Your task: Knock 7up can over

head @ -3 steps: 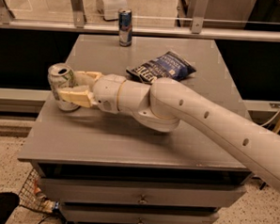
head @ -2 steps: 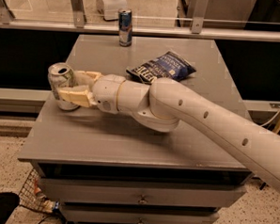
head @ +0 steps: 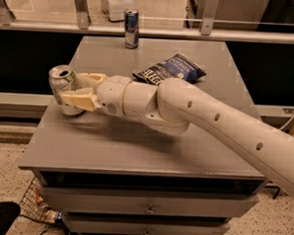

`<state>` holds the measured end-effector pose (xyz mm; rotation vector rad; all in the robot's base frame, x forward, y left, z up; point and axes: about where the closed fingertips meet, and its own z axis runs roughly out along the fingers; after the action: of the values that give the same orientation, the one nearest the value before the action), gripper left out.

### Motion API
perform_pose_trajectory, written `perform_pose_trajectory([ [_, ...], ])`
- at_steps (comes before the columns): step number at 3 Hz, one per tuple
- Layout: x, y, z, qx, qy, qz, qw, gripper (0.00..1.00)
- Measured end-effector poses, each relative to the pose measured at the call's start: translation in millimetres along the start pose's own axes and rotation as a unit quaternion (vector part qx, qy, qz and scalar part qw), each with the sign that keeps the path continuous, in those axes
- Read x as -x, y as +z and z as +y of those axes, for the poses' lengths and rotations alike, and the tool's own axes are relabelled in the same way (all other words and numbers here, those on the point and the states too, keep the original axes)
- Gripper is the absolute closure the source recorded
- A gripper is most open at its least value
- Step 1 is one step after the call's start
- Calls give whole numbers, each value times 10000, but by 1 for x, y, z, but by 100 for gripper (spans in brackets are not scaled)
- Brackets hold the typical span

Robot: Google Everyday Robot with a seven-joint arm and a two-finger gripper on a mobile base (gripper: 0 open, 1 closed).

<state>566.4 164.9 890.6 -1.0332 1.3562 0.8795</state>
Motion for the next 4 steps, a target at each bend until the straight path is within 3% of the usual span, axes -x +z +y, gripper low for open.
perform_pose_trajectory([
  [1,16,-6,-1,-64,-139,331,9993,100],
  [2,46,-13,3,-56,-432,922,9948,100],
  [3,68,-13,21,81,-929,1628,9822,100],
  [4,67,-21,29,221,-1183,2402,9632,100],
])
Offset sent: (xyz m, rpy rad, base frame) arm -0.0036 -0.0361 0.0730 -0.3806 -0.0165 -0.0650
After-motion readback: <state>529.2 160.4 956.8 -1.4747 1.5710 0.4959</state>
